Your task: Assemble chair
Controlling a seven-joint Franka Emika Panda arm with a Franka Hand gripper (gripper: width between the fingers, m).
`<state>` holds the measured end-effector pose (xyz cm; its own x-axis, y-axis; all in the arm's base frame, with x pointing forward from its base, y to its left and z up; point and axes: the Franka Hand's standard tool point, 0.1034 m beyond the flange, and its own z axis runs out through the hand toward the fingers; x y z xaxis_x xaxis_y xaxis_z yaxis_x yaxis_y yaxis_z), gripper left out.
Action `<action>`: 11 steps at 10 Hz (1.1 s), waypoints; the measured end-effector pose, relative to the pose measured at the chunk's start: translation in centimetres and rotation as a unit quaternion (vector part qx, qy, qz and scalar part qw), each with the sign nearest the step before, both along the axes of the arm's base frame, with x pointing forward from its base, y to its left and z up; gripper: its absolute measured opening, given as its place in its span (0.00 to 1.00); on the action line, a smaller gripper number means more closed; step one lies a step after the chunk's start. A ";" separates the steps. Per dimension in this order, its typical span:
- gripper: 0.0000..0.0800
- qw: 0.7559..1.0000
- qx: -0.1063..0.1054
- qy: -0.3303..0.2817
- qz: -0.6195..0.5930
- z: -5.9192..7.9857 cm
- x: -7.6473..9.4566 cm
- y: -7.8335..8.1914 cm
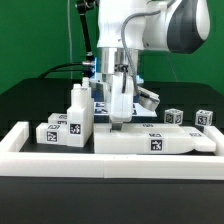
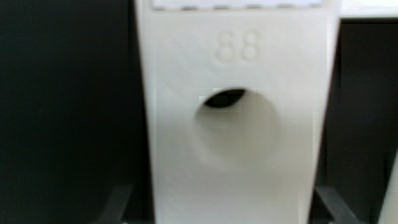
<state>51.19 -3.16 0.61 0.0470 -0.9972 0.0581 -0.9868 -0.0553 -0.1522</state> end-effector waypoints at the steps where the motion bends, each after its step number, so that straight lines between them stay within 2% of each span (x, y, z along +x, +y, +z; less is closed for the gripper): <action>1: 0.36 1.000 0.000 0.000 0.002 0.0 0.0 0.2; 4: 0.36 1.000 0.000 0.000 0.003 0.0 0.0 0.3; 5: 0.36 1.000 0.002 -0.002 0.005 0.4 0.0 0.3; 8: 0.36 0.999 0.022 -0.031 0.005 5.2 -0.3 0.4; 11: 0.36 0.998 0.043 -0.055 -0.001 8.6 0.1 0.6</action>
Offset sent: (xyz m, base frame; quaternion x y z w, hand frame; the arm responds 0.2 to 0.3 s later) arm 0.0000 0.0000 0.0000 0.0000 0.0000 0.0000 1.0000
